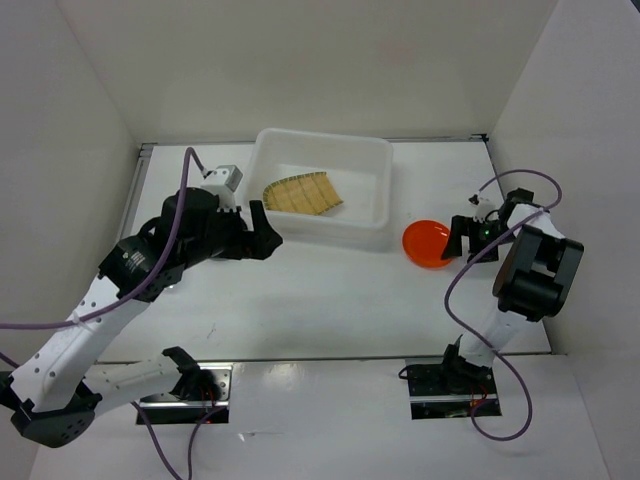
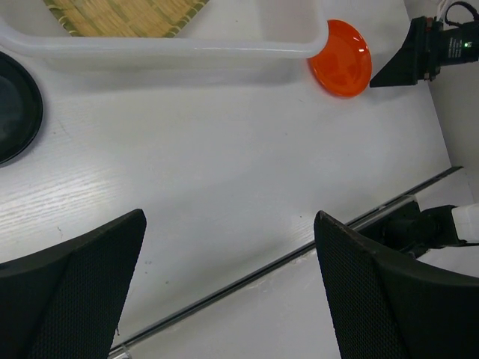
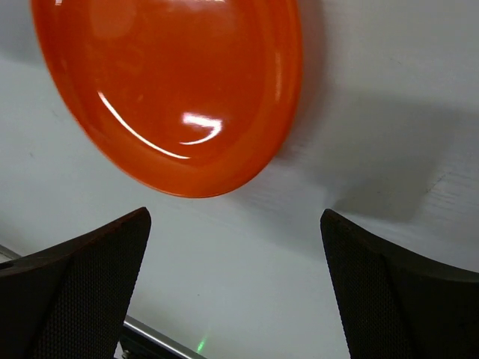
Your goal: Place the mixed dishes into the plastic bin
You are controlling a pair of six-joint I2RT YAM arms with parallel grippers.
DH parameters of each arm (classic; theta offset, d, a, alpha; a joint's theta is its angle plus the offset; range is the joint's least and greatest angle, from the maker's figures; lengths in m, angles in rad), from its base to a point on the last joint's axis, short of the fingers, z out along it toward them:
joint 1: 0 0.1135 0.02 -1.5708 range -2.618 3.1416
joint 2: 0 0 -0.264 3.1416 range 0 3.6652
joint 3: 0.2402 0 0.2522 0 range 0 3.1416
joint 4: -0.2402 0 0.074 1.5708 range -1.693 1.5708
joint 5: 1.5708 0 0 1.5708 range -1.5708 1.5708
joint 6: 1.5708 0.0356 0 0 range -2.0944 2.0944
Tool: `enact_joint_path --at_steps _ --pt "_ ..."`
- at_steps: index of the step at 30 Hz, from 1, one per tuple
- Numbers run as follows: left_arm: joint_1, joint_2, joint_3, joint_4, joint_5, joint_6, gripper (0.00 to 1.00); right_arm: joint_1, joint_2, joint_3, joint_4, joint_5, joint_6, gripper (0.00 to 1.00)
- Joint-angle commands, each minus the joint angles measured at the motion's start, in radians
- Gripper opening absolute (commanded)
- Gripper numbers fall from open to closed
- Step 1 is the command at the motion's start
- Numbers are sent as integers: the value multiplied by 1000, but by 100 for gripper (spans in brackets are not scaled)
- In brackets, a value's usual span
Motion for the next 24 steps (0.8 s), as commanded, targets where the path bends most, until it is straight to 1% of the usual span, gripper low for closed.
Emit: enact_joint_path --at_steps 1,12,13,15,16,21,24 --pt "1 -19 -3 19 -42 -39 99 -28 58 33 42 -57 -12 99" --pt "1 -39 -30 -21 -108 -111 99 -37 246 89 31 -186 -61 99" --pt "1 -39 -30 -21 -108 -111 99 -37 260 99 31 -209 -61 95" --pt "1 -39 -30 -30 -120 -125 99 -37 295 99 31 -218 -70 92" --pt "1 -39 -30 -30 -120 -134 99 -37 305 99 31 -230 -70 89" --pt "1 -30 -43 -30 -129 -156 99 -37 337 99 31 -240 -90 82" --pt "1 -30 -66 -12 -129 -179 99 -47 360 109 19 -240 -108 75"
